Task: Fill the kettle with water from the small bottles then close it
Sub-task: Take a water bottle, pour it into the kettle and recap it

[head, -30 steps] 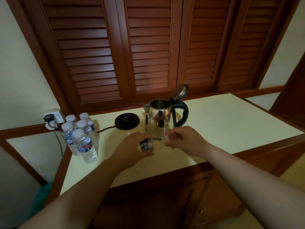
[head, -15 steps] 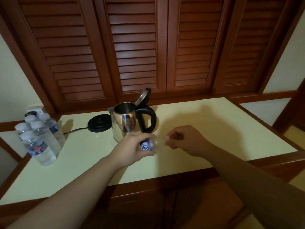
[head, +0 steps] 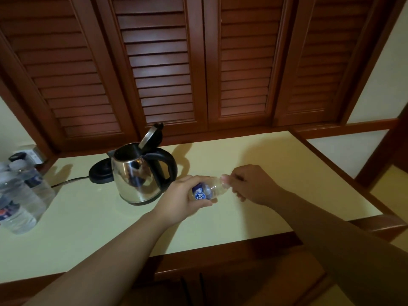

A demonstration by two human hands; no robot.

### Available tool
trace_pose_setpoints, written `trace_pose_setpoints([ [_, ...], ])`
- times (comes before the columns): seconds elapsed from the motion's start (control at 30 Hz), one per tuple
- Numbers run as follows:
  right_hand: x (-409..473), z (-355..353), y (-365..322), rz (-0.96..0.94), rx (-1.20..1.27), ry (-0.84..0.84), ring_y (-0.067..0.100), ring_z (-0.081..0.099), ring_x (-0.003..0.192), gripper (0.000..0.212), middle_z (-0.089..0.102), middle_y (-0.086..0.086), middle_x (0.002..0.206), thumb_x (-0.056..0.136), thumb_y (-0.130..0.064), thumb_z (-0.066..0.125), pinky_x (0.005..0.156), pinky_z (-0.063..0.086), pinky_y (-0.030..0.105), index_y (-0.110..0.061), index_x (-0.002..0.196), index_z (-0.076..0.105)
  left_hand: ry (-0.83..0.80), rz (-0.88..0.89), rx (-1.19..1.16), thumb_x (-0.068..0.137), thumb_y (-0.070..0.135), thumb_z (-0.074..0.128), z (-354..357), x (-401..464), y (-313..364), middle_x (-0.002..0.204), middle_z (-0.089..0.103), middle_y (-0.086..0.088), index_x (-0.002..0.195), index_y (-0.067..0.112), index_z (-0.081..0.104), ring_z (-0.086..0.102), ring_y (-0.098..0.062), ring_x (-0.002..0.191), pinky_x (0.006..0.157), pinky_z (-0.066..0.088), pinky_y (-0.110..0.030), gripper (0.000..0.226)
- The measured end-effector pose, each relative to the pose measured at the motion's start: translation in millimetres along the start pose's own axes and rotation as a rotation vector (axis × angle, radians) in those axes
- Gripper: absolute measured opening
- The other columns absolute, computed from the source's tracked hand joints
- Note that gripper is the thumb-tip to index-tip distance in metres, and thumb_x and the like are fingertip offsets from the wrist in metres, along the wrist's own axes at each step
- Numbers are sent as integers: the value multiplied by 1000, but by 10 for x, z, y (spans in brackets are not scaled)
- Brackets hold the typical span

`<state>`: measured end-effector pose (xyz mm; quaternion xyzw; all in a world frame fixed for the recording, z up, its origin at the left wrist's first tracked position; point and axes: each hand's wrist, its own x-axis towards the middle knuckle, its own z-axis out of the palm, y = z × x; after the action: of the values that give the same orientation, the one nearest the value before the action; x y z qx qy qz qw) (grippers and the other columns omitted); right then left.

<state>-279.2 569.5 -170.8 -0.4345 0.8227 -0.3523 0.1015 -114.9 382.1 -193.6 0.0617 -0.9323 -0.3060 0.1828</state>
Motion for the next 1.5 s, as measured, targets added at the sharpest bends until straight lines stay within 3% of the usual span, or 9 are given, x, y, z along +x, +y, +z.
trace_pose_setpoints([
  [0.1,66,-92,82,-21,158,6,10,72,76,19,70,-7,90,93,-39,75,63,60,21,-26,105,70,16,-30,-41,80,38,87,56,120,-16,113,65,13,132,40,63,63,-6,102,88,54,-28,58],
  [0.37,268,-195,289,-90,108,93,8,66,80,18,70,-10,86,92,-41,74,67,54,22,-24,97,73,52,-65,-92,77,40,88,191,392,-17,113,63,16,124,47,63,61,0,104,89,49,-18,54],
  [0.53,418,-199,596,102,44,68,12,61,121,54,69,-7,129,93,-66,59,92,43,22,-32,134,62,156,-197,-187,80,39,87,317,584,-3,106,64,15,118,45,61,61,7,95,76,42,-5,47],
  [0.7,493,-69,1019,320,-260,-113,25,13,157,85,18,1,171,87,-78,54,127,16,47,-37,159,33,231,-297,-408,81,18,88,500,810,-87,94,73,18,112,33,64,69,8,83,73,50,-9,43],
  [0.8,501,84,1203,270,-453,-153,29,1,159,92,2,3,174,87,-87,37,127,3,54,-39,162,17,248,-342,-457,81,18,89,625,939,-183,103,75,6,119,26,62,73,-2,87,79,58,-23,47],
  [0.97,505,212,1319,236,-512,-87,25,-1,159,94,2,3,174,84,-91,22,127,-1,51,-39,163,13,285,-369,-411,83,19,86,754,1232,-259,109,72,10,121,21,59,68,7,87,72,51,-8,46],
  [1.1,502,200,1349,221,-503,-67,24,-1,159,95,2,3,174,84,-91,23,127,0,51,-40,163,15,270,-445,-373,80,17,87,818,1574,-374,100,72,12,117,20,62,71,-7,87,75,53,-16,45],
  [1.33,513,191,1343,230,-500,-82,22,-3,159,94,1,1,174,84,-91,26,128,-1,50,-41,162,14,207,-500,-304,81,24,87,866,2022,-475,108,70,4,123,15,64,60,3,82,60,42,1,48],
  [1.5,494,166,1297,228,-486,-78,22,-1,159,95,2,-1,174,82,-92,27,128,0,50,-42,162,17,126,-562,-306,68,41,96,849,1971,-542,132,67,2,147,18,47,67,-18,113,94,52,-26,96],
])
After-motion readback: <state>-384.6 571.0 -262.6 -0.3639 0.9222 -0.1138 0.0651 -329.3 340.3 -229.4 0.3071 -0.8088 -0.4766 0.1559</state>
